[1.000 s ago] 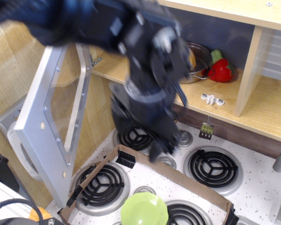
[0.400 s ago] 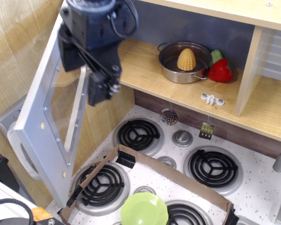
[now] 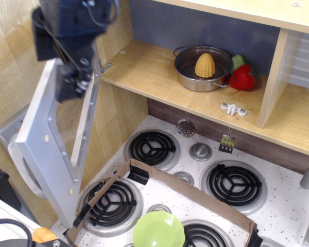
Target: Close microwave
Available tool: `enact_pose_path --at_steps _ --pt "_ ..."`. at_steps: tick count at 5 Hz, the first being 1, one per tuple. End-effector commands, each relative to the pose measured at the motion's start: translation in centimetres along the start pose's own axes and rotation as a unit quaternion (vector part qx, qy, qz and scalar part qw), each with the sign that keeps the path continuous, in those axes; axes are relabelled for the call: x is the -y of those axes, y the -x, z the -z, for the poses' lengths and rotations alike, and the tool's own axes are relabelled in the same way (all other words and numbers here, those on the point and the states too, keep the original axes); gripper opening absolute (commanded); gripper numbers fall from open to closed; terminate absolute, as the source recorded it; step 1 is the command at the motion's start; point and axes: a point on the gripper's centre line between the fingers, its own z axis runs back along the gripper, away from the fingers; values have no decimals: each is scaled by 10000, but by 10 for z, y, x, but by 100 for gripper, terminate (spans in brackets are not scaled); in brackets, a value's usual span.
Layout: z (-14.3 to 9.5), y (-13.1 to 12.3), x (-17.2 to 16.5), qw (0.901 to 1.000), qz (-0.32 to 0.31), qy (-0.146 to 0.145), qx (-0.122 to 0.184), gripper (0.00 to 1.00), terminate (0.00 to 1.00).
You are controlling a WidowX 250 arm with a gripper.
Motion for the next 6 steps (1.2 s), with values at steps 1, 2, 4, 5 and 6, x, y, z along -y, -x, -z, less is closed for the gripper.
enact_pose_path --at_steps 1,2,4,5,6 --pt "-8 3 -31 9985 448 -314 62 100 0" --pt "-7 9 -38 9976 561 -396 61 100 0" --pt "8 19 -44 9971 659 -356 112 100 0" --pt "18 20 -40 9981 518 -291 156 100 0" --pt "30 19 -34 9988 410 -146 224 100 0"
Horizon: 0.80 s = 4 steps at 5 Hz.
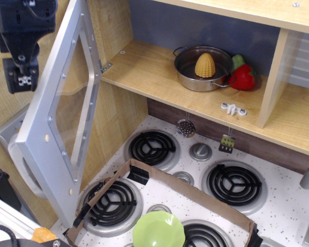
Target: Close microwave
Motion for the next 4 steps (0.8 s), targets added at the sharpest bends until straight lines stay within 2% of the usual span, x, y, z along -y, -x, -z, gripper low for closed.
enact_pose_path --at_steps 1,2,3,4 --pt "12 -21 14 9979 -403 153 493 100 0" --pt "22 -44 26 9894 -695 585 1133 100 0" --pt "13 -70 38 9776 -1069 655 1688 100 0" --pt "9 -98 47 9644 -1336 925 2087 100 0"
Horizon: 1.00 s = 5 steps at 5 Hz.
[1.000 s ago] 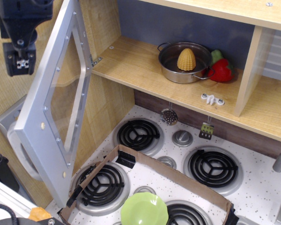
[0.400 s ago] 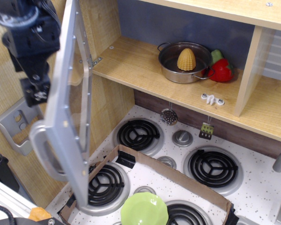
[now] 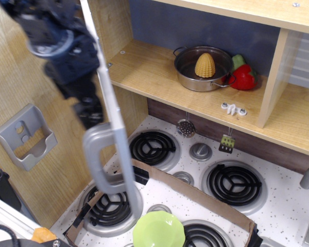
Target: Close microwave
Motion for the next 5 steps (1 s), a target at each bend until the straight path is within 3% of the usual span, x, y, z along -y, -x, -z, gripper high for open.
enact_pose_path --at_steps 1,3,4,5 --pt "1 -54 23 9941 -407 304 963 100 0" --pt "18 -99 36 9824 -331 465 1777 100 0" --pt "28 -111 33 9811 -207 578 1836 100 0" --pt "29 -123 30 9779 -1 498 2029 100 0"
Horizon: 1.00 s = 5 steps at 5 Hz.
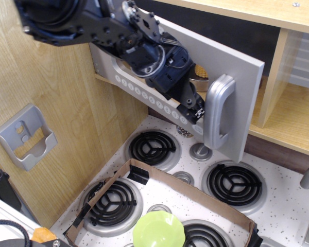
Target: Close microwave
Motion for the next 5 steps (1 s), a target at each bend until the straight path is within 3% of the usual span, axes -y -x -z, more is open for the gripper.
enact_pose_path --at_steps 1,5 --pt "-11 -47 -10 9982 395 -163 418 100 0" --pt "4 -67 -14 9947 887 -69 509 100 0"
